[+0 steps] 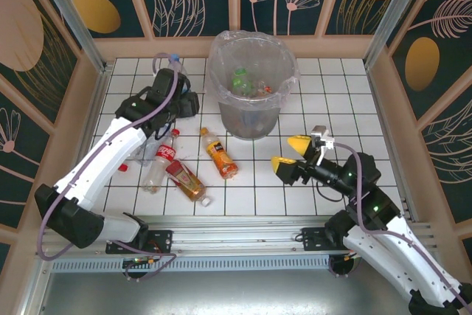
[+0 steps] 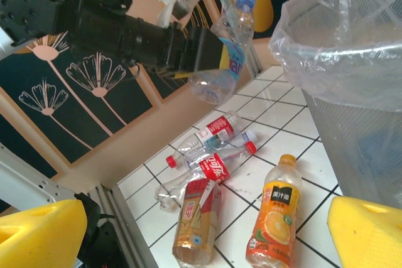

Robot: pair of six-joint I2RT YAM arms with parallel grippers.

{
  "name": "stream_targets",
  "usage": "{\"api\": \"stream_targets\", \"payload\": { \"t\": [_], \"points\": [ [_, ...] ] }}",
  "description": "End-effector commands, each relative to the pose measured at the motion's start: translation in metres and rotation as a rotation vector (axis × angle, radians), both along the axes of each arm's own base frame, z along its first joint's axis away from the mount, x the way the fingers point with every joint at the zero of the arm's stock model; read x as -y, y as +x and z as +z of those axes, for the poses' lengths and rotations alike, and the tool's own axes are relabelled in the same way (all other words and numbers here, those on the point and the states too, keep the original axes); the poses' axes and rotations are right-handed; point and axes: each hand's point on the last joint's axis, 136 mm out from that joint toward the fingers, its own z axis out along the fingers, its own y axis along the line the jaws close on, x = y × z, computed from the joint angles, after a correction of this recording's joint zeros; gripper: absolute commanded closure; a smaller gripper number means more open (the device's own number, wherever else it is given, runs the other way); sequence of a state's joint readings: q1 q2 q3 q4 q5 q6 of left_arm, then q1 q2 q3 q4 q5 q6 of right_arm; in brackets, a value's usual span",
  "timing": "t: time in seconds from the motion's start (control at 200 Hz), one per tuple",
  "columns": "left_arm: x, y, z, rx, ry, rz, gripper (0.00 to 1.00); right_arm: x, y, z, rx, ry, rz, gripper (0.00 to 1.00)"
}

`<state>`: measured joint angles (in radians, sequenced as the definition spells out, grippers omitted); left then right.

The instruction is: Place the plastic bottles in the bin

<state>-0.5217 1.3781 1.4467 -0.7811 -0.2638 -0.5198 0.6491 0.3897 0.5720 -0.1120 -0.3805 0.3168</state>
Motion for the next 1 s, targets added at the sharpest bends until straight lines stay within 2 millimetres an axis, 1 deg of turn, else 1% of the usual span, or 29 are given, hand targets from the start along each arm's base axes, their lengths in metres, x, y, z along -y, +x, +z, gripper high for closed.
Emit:
{"api": "stream_targets", "payload": {
  "t": [0.0, 0.025, 0.085, 0.135, 0.15, 0.255, 0.34, 0.435, 0.52, 0.585, 0.6, 0.646, 0.656, 0.716, 0.796, 0.886, 0.996],
  "points": [
    [-0.002, 0.005, 0.032, 0.032, 0.038, -0.029, 0.32, 0.006, 0.002, 0.004, 0.017, 0.003, -0.037, 0.01],
    [-0.001, 0.004, 0.032, 0.015, 0.041, -0.039, 0.32, 0.006, 0.002, 0.004, 0.014, 0.0, -0.041, 0.01],
    [0.007, 0.009, 0.05, 0.036, 0.012, -0.059, 0.33, 0.007, 0.004, 0.002, 0.006, -0.008, -0.053, 0.01],
    [0.014, 0.013, 0.059, 0.038, -0.008, -0.077, 0.33, 0.008, 0.005, 0.001, 0.002, -0.012, -0.061, 0.01],
    [0.017, 0.015, 0.065, 0.046, -0.018, -0.084, 0.33, 0.008, 0.005, 0.0, 0.0, -0.014, -0.062, 0.01],
    [0.034, 0.024, 0.083, 0.062, -0.064, -0.134, 0.33, 0.011, 0.008, 0.0, -0.006, -0.014, -0.086, 0.02],
    [0.051, 0.032, 0.088, 0.055, -0.108, -0.179, 0.31, 0.015, 0.011, 0.0, -0.007, -0.015, -0.115, 0.02],
    [0.064, 0.042, 0.092, 0.053, -0.151, -0.197, 0.31, 0.019, 0.013, -0.001, -0.013, -0.015, -0.14, 0.02],
    [0.079, 0.048, 0.102, 0.071, -0.212, -0.226, 0.32, 0.019, 0.012, -0.001, -0.015, -0.009, -0.14, 0.02],
    [0.091, 0.048, 0.118, 0.102, -0.277, -0.26, 0.33, 0.019, 0.011, -0.003, -0.022, -0.009, -0.134, 0.02],
    [0.098, 0.053, 0.109, 0.082, -0.281, -0.269, 0.33, 0.018, 0.012, -0.004, -0.025, -0.01, -0.135, 0.03],
    [0.107, 0.054, 0.109, 0.072, -0.311, -0.29, 0.33, 0.018, 0.012, -0.005, -0.029, -0.011, -0.136, 0.03],
    [0.11, 0.056, 0.114, 0.09, -0.326, -0.294, 0.33, 0.019, 0.012, -0.006, -0.03, -0.012, -0.138, 0.03],
    [0.121, 0.06, 0.114, 0.086, -0.366, -0.316, 0.33, 0.019, 0.012, -0.006, -0.034, -0.011, -0.139, 0.03],
    [0.136, 0.061, 0.11, 0.07, -0.404, -0.345, 0.33, 0.019, 0.011, -0.006, -0.032, -0.008, -0.139, 0.03],
    [0.151, 0.061, 0.105, 0.059, -0.421, -0.374, 0.29, 0.02, 0.012, -0.006, -0.032, -0.008, -0.143, 0.03],
    [0.163, 0.061, 0.096, 0.035, -0.429, -0.391, 0.29, 0.019, 0.012, -0.006, -0.034, 0.0, -0.142, 0.03]
  ]
}}
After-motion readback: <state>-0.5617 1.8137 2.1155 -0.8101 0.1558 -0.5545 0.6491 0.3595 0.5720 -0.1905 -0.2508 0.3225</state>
